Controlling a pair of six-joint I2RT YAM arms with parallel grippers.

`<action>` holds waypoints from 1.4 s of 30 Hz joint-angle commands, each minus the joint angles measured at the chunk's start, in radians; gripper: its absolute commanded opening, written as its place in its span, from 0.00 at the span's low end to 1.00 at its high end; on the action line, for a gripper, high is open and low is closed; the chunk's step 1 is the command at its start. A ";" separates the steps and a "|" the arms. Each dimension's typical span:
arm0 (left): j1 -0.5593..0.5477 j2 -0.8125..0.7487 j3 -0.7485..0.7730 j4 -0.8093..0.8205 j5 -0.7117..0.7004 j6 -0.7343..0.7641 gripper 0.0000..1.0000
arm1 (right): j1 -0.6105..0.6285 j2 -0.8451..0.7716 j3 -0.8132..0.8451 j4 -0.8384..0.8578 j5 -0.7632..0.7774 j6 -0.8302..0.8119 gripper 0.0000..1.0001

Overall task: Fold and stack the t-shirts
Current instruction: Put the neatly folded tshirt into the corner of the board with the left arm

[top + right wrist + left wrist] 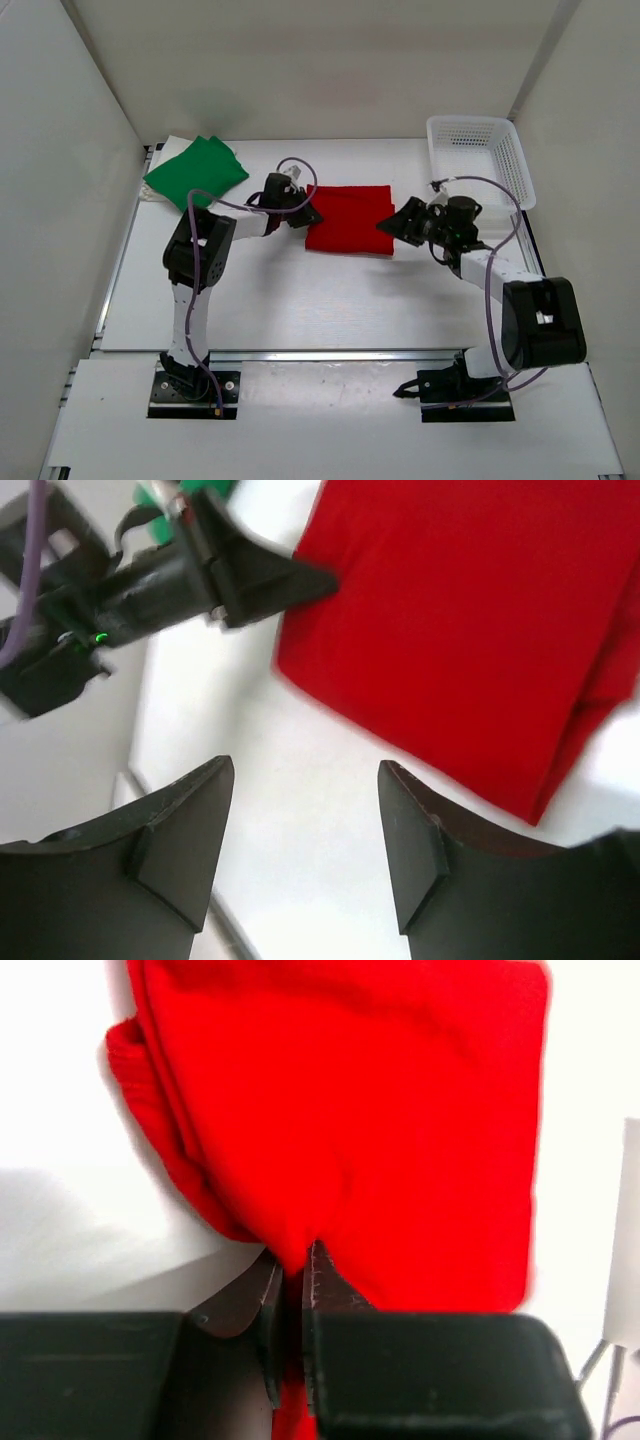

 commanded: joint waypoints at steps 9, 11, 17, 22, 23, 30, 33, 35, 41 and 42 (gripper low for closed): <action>0.077 0.083 0.784 -0.401 0.025 0.061 0.00 | -0.104 -0.198 -0.196 0.136 -0.080 0.096 0.58; 0.146 0.060 0.830 -0.414 0.057 0.044 0.00 | -0.104 -0.189 -0.185 0.139 -0.091 0.095 0.57; 0.474 -0.097 0.604 -0.196 0.163 -0.123 0.00 | -0.061 -0.155 -0.145 0.097 -0.097 0.050 0.58; 0.689 -0.190 0.268 -0.047 0.157 -0.177 0.26 | -0.023 -0.112 -0.132 0.096 -0.115 0.038 0.57; 0.735 -0.204 0.229 -0.032 0.157 -0.179 0.44 | -0.013 -0.106 -0.122 0.088 -0.121 0.032 0.57; 0.893 -0.325 -0.087 0.036 0.091 -0.177 0.99 | 0.026 -0.099 -0.116 0.070 -0.131 0.010 0.57; 0.892 -0.381 -0.139 0.005 0.037 -0.160 0.98 | 0.034 -0.115 -0.136 0.078 -0.128 0.013 0.58; 0.864 -0.423 -0.173 0.024 0.031 -0.150 0.99 | 0.052 -0.132 -0.138 0.064 -0.112 0.009 0.58; 0.745 -0.604 -0.335 -0.007 -0.068 -0.068 0.98 | 0.141 -0.196 -0.173 -0.060 0.070 -0.053 0.99; 0.722 -0.654 -0.374 -0.016 -0.079 -0.064 0.99 | 0.169 -0.204 -0.170 -0.073 0.087 -0.080 0.99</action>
